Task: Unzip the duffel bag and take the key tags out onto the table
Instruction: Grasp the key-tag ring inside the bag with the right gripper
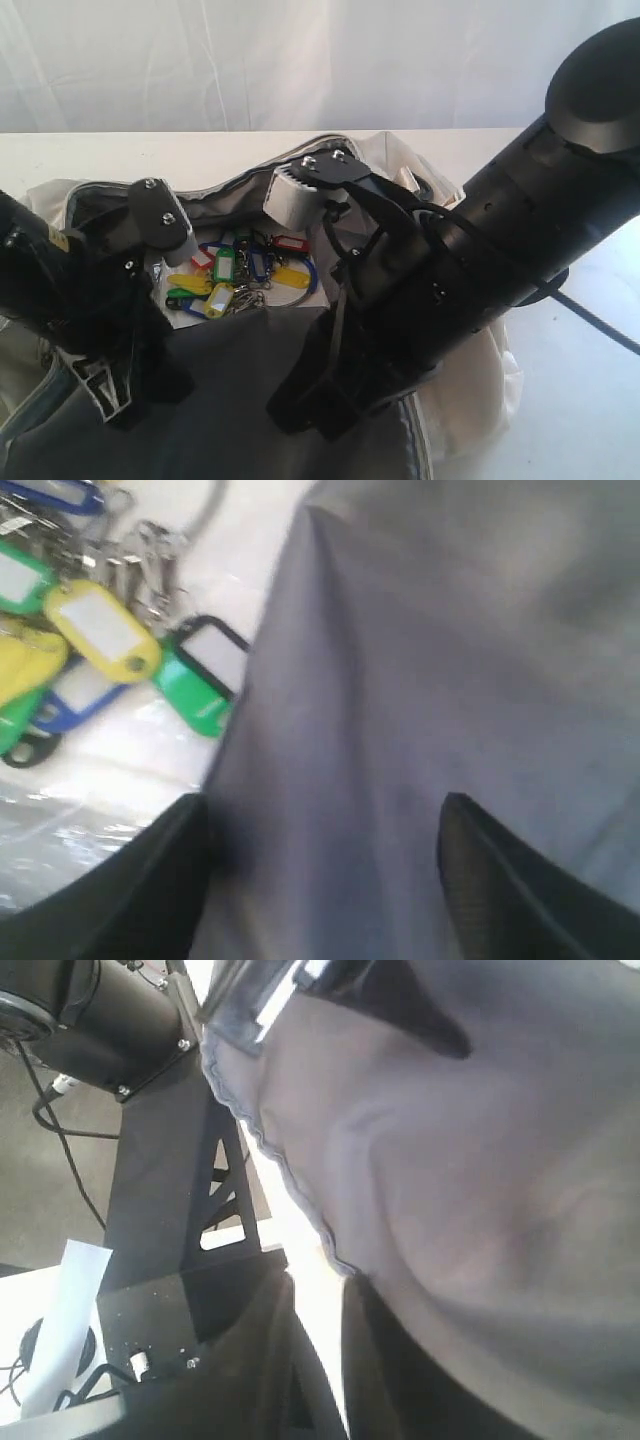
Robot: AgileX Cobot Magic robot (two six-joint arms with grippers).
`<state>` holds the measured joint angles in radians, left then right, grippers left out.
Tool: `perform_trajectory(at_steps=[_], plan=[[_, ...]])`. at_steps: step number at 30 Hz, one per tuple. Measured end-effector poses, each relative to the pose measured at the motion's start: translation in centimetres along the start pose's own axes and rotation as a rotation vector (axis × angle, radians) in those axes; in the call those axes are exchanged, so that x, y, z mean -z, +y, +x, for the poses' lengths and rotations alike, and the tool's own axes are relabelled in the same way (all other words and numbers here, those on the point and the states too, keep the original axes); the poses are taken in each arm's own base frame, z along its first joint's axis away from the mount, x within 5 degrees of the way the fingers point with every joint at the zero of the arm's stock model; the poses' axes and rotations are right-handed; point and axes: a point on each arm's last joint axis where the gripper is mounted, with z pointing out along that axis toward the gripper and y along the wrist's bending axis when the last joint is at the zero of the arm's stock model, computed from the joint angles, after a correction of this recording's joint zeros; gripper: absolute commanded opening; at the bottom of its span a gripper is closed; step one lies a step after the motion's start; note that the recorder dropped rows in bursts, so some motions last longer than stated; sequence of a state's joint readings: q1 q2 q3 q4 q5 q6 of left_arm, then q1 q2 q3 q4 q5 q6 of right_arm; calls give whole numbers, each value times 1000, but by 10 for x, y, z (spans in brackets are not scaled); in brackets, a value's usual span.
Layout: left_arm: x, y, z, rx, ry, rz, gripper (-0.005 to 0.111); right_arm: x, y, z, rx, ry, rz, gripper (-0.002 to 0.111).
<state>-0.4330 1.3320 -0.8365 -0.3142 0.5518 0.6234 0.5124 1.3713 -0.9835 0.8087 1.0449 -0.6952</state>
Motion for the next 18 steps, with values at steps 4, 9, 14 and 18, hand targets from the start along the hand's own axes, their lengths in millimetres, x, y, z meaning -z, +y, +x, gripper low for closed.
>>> perform_trajectory(at_steps=[4, 9, 14, 18], plan=[[2, -10, -1, -1, 144, 198, 11, 1, 0, 1, -7, 5, 7, 17], [20, -38, -4, -99, 152, 553, 0, 1, -2, 0, -2, 5, 31, 17], [28, -37, -8, -70, 151, 516, 0, 14, -4, -17, 29, -65, 130, 17], [64, -33, -2, -14, 188, 282, 0, 24, -13, -31, 36, -154, 287, 17]])
